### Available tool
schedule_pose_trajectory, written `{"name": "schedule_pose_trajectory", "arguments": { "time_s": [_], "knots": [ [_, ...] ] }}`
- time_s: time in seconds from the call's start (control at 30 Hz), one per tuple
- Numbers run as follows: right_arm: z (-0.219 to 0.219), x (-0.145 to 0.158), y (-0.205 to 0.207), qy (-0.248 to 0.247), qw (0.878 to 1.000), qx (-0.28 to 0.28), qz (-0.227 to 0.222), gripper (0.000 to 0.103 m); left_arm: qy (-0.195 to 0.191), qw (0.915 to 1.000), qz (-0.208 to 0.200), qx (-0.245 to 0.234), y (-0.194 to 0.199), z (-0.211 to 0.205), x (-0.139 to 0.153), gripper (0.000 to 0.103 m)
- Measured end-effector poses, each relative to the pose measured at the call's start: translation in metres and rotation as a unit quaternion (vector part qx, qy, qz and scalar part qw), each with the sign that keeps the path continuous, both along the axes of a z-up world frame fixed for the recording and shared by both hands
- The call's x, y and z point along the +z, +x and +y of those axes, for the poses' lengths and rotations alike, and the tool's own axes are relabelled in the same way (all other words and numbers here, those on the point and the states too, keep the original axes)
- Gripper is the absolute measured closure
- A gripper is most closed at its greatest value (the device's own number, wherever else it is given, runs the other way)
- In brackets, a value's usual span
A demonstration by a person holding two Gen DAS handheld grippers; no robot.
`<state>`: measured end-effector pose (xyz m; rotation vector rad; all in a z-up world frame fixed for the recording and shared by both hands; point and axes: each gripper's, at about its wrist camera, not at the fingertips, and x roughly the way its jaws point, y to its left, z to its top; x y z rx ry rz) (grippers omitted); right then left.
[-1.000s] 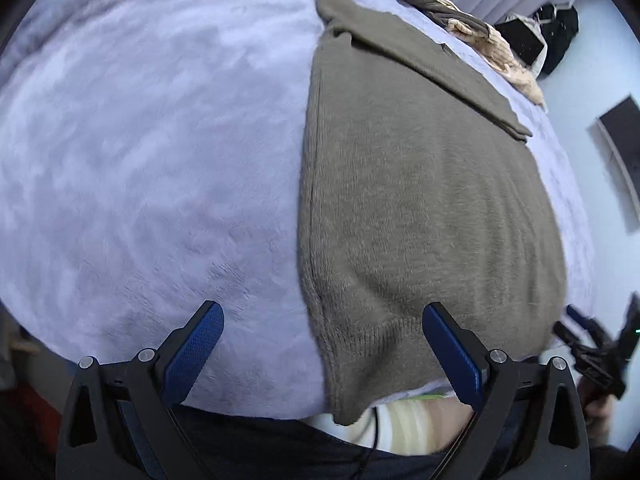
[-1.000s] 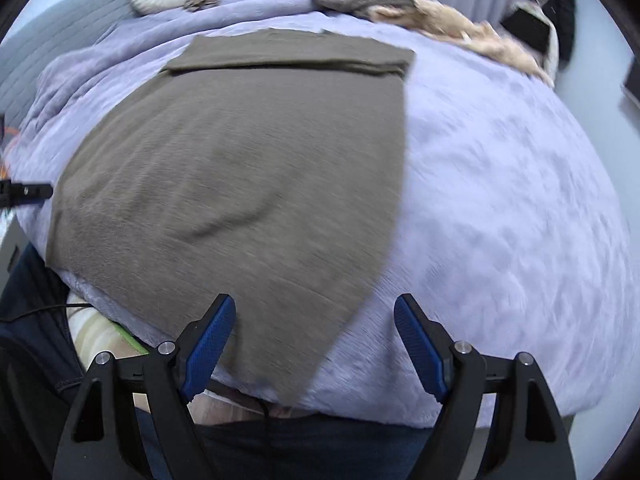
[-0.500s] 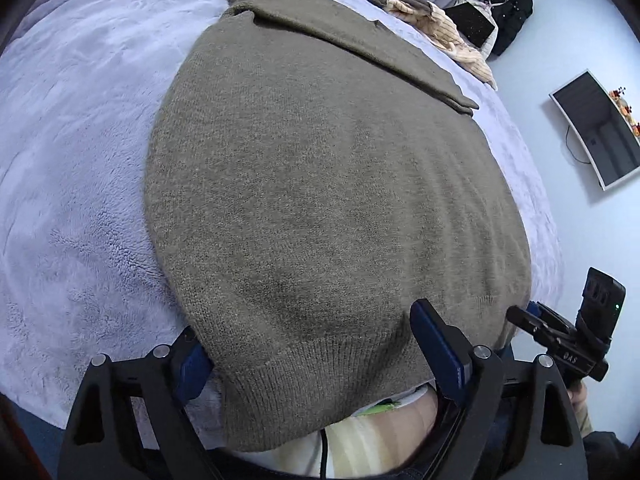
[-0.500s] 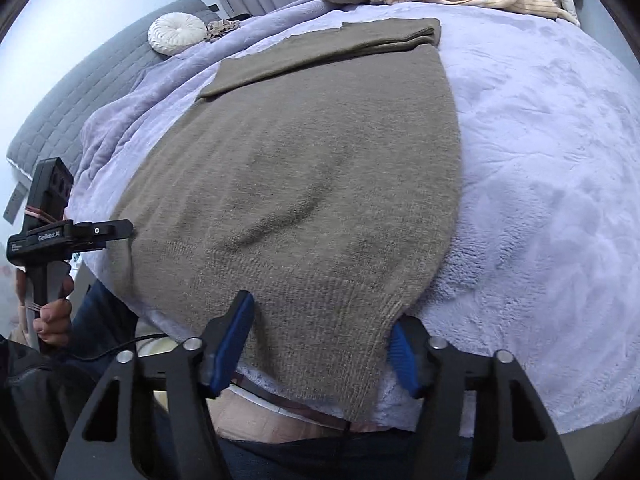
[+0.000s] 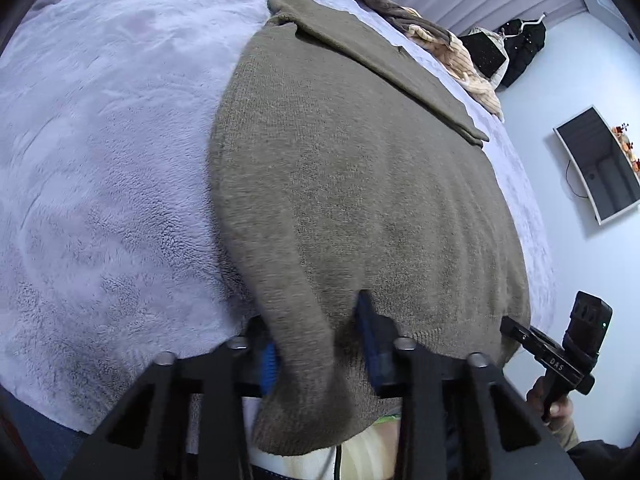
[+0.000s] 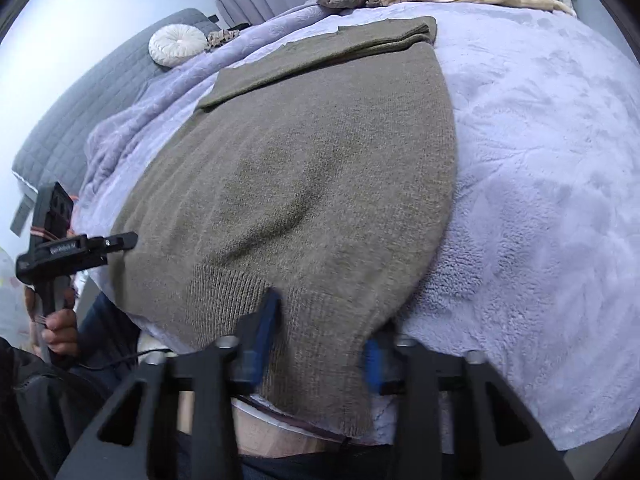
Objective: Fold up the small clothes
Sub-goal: 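Grasp the hem with both grippers and lift it toward the collar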
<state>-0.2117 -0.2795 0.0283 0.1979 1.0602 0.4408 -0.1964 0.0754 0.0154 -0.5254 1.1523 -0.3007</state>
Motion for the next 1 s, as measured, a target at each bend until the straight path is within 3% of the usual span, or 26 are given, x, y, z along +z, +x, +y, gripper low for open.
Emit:
{"name": "schedule_pose_trajectory", "arguments": {
  "time_s": [0.03,0.1,0.43,0.73,1.0],
  "knots": [
    [-0.001,0.001,0.002,0.017,1.000,0.003,0.009,0.091,-0.002,1.0000,-0.002,-0.004,0.000,-0.001,0.003,0.089],
    [-0.004,0.005,0.003,0.032,0.999,0.000,0.014,0.091,0.016,0.9997,-0.016,-0.006,-0.004,-0.002,0.014,0.090],
    [-0.012,0.047,0.008,0.099,0.995,-0.007,-0.026,0.092,0.017,0.9977,-0.066,0.005,0.000,0.008,0.059,0.090],
    [-0.027,0.085,0.026,0.170,0.982,-0.041,-0.067,0.092,-0.001,0.9936,-0.102,0.048,0.032,0.018,0.099,0.090],
    [-0.023,0.112,0.060,0.163,0.981,-0.060,-0.086,0.092,0.024,0.9921,-0.096,0.078,0.062,0.018,0.115,0.090]
  ]
}}
